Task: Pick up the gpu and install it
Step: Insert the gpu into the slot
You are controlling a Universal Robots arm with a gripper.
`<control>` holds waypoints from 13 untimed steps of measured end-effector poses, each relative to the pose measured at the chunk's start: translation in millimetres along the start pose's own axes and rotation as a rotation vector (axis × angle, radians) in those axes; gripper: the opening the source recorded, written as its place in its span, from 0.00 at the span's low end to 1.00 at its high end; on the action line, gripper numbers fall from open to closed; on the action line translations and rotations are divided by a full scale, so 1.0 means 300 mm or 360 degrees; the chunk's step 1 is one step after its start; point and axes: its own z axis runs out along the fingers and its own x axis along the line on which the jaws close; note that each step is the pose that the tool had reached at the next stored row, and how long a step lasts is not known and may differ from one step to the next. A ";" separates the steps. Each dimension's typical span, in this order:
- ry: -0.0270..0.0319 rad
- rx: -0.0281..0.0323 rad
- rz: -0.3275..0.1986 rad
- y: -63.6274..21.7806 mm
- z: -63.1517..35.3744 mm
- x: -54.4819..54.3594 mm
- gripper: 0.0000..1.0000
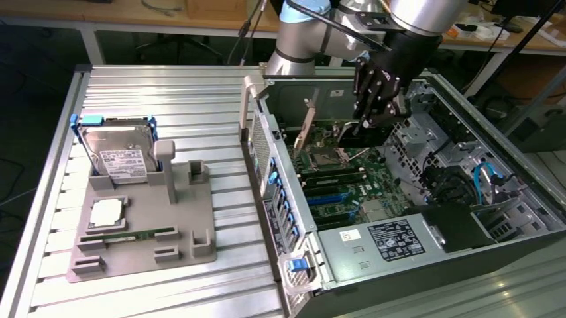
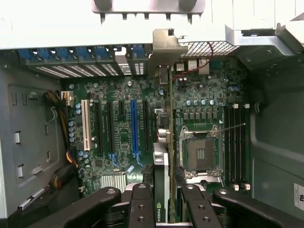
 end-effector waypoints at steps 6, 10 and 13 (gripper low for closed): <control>0.00012 0.00177 -0.0010 -0.001 0.053 0.001 0.27; 0.00025 0.00178 -0.0014 0.005 0.072 0.037 0.27; 0.00022 0.00179 -0.0015 0.010 0.083 0.048 0.27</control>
